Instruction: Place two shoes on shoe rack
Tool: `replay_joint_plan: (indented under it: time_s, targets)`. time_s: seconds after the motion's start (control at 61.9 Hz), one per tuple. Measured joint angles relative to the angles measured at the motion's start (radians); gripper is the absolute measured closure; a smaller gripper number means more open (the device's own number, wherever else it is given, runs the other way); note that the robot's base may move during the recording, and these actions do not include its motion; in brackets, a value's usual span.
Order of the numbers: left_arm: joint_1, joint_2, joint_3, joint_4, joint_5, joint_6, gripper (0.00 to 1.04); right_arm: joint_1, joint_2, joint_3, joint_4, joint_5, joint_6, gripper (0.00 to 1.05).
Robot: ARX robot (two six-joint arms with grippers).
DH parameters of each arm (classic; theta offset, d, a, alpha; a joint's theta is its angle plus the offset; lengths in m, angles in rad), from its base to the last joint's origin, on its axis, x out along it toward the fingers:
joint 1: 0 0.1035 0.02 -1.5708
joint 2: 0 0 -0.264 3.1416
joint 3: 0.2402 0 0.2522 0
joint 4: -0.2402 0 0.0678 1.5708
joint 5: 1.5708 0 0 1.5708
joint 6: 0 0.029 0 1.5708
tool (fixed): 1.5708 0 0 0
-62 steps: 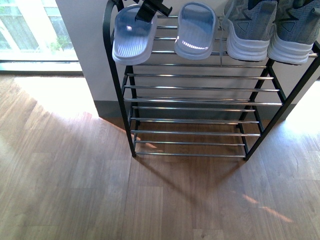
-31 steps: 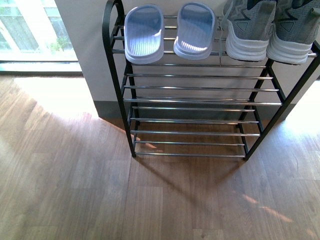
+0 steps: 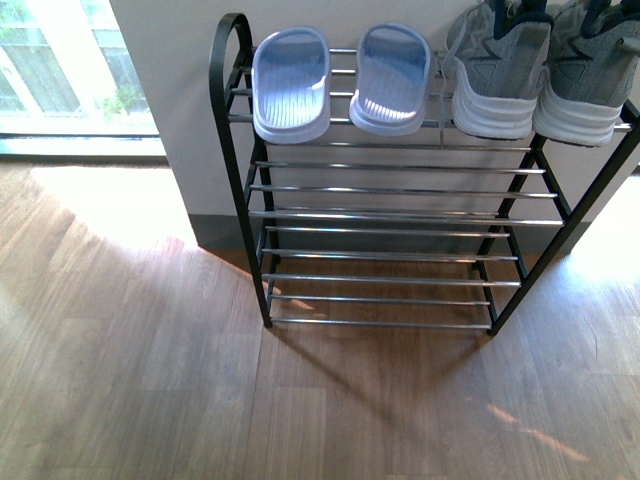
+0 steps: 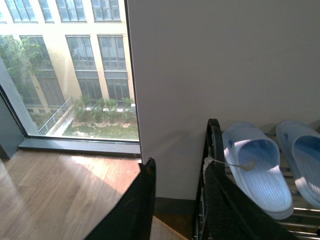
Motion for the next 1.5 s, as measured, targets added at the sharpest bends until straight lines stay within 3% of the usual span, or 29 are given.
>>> replay_joint_plan:
  time_s: [0.145, 0.711, 0.776, 0.872, 1.212, 1.503]
  targets:
    - [0.045, -0.086, -0.116, 0.029, 0.054, 0.0, 1.04, 0.0, 0.0, 0.0, 0.0, 0.0, 0.0, 0.09]
    - [0.18, -0.4, -0.386, -0.014, 0.185, -0.001, 1.04, 0.0, 0.0, 0.0, 0.0, 0.0, 0.0, 0.09]
    - [0.231, -0.442, -0.404, -0.039, 0.258, 0.0, 1.04, 0.0, 0.0, 0.0, 0.0, 0.0, 0.0, 0.09]
    - [0.267, -0.499, -0.426, -0.072, 0.265, -0.001, 1.04, 0.0, 0.0, 0.0, 0.0, 0.0, 0.0, 0.09]
    - [0.269, -0.65, -0.497, -0.143, 0.274, -0.001, 1.04, 0.0, 0.0, 0.0, 0.0, 0.0, 0.0, 0.09]
    - [0.269, -0.822, -0.497, -0.305, 0.274, -0.001, 1.04, 0.0, 0.0, 0.0, 0.0, 0.0, 0.0, 0.09]
